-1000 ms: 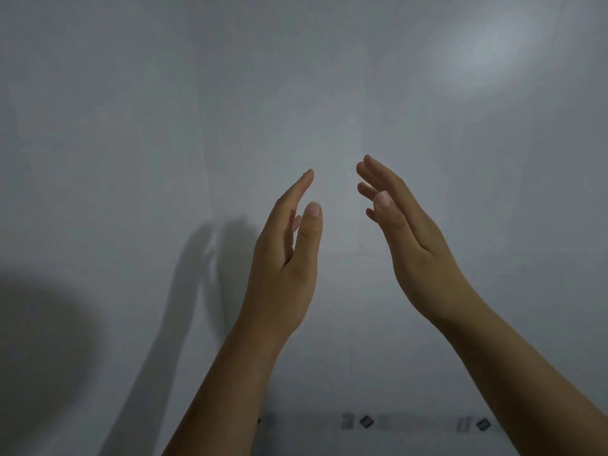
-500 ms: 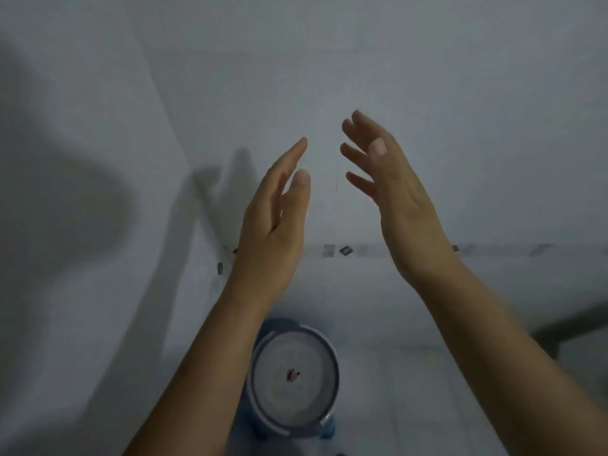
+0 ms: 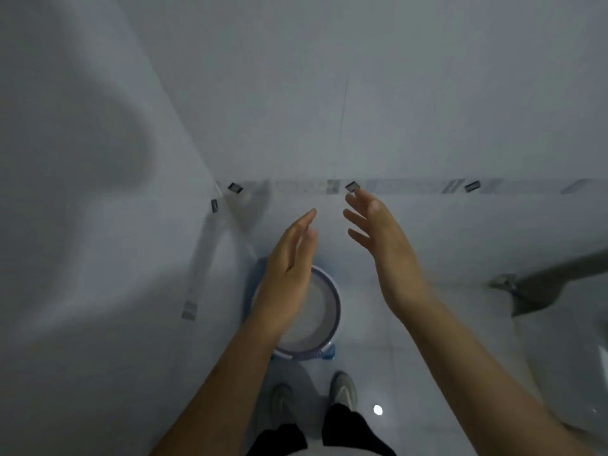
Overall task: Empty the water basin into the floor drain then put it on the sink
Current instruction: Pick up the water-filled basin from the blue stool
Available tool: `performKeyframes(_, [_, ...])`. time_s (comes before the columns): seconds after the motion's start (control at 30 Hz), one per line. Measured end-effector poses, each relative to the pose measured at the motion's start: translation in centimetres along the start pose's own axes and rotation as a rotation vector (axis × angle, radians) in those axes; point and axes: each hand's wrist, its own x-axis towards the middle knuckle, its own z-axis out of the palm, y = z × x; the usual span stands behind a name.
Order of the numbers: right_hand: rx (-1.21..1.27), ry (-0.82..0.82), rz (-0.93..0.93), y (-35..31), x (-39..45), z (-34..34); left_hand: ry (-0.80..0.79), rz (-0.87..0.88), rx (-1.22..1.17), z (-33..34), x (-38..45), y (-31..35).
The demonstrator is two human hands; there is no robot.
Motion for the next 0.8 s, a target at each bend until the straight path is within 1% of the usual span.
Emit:
performKeyframes(0.1, [-0.005,0.009,0.099,4.0,0.7,0.5,0.042,-0.125,-0.035,1.6,0.4,-4.4])
performKeyframes(0.33, [-0.033,0.087,0.344,16.1,2.2,1.3,0.200,-0.533,-0.106,4.7,-0.9,-17.5])
performKeyframes(0.4, [-0.035,0.117,0.396,20.0,2.7,1.3,0.273,-0.668,-0.152,5.4,-1.4,-21.6])
performKeyframes(0.5, [-0.095,0.192,0.447,26.6,3.7,1.0,0.394,-0.818,-0.135,5.5,-2.0,-27.8])
performKeyframes(0.57, [-0.143,0.237,0.485,30.0,4.2,0.6,0.483,-0.856,-0.039,4.6,-2.3,-30.9])
performKeyframes(0.6, [-0.177,0.260,0.508,32.8,4.6,0.4,0.511,-0.866,0.040,4.2,-2.2,-33.2])
performKeyframes(0.67, [-0.264,0.305,0.524,36.7,5.3,0.0,0.569,-0.841,0.171,3.2,-1.3,-36.1])
performKeyframes(0.73, [-0.347,0.321,0.537,40.8,6.1,-0.3,0.654,-0.810,0.212,2.4,0.2,-39.2])
performKeyframes(0.8, [-0.412,0.294,0.566,44.7,7.0,-0.5,0.699,-0.780,0.252,2.0,2.0,-42.0])
